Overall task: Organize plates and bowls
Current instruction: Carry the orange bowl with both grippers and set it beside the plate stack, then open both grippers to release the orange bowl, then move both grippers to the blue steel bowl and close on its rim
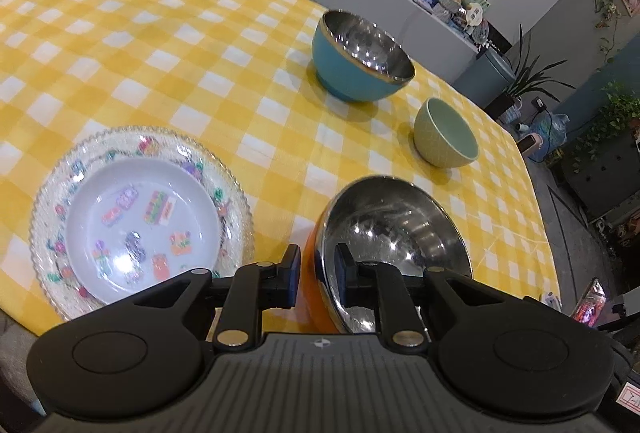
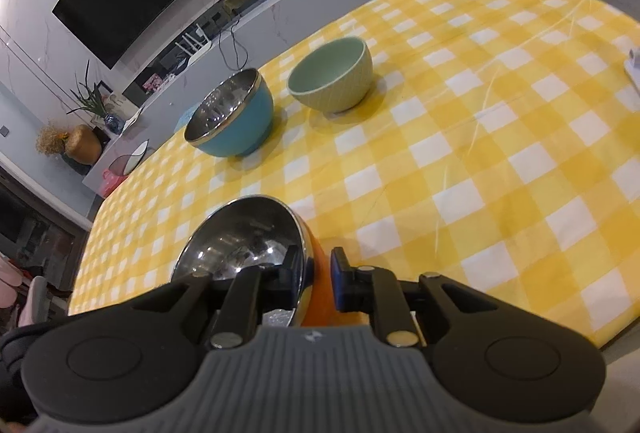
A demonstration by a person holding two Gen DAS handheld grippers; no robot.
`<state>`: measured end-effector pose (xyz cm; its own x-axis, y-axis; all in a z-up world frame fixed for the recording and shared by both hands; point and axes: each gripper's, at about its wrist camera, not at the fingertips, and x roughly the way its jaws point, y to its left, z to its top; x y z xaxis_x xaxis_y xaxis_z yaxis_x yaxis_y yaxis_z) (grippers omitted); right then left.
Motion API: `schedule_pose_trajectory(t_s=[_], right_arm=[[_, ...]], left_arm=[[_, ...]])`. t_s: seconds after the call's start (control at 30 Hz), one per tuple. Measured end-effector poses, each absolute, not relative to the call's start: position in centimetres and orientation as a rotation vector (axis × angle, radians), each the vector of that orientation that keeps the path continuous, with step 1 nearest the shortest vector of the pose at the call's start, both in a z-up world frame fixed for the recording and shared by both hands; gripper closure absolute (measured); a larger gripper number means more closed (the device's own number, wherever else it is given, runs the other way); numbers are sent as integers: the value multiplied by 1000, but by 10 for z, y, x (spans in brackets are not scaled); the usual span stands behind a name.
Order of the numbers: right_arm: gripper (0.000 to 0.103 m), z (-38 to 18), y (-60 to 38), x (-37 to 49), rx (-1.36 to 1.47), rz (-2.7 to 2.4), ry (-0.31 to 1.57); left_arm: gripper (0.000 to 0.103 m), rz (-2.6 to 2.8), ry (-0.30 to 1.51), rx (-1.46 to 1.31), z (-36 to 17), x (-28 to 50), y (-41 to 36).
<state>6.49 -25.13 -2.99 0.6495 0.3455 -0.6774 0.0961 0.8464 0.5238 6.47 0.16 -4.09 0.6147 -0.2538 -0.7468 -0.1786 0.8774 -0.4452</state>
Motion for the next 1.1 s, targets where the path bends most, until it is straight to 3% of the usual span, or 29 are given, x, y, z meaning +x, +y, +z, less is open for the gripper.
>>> schedule_pose_trajectory(t_s=[0.07, 0.2, 0.33, 0.8, 1.1], right_arm=[[75, -29, -250, 65, 551, 152, 857], [71, -24, -251, 61, 543, 167, 808], [70, -16, -248, 53, 502, 172, 744], [69, 20, -231, 107, 443, 165, 649], [64, 38, -222, 165, 401, 179, 615]], left_arm=[[77, -42, 907, -511, -39, 64, 2], [73, -40, 862, -472, -32, 61, 1], [66, -44, 772, -371, -14, 58, -1], [65, -106, 674, -243, 29, 110, -7], [65, -118, 674, -220, 26, 150, -7]])
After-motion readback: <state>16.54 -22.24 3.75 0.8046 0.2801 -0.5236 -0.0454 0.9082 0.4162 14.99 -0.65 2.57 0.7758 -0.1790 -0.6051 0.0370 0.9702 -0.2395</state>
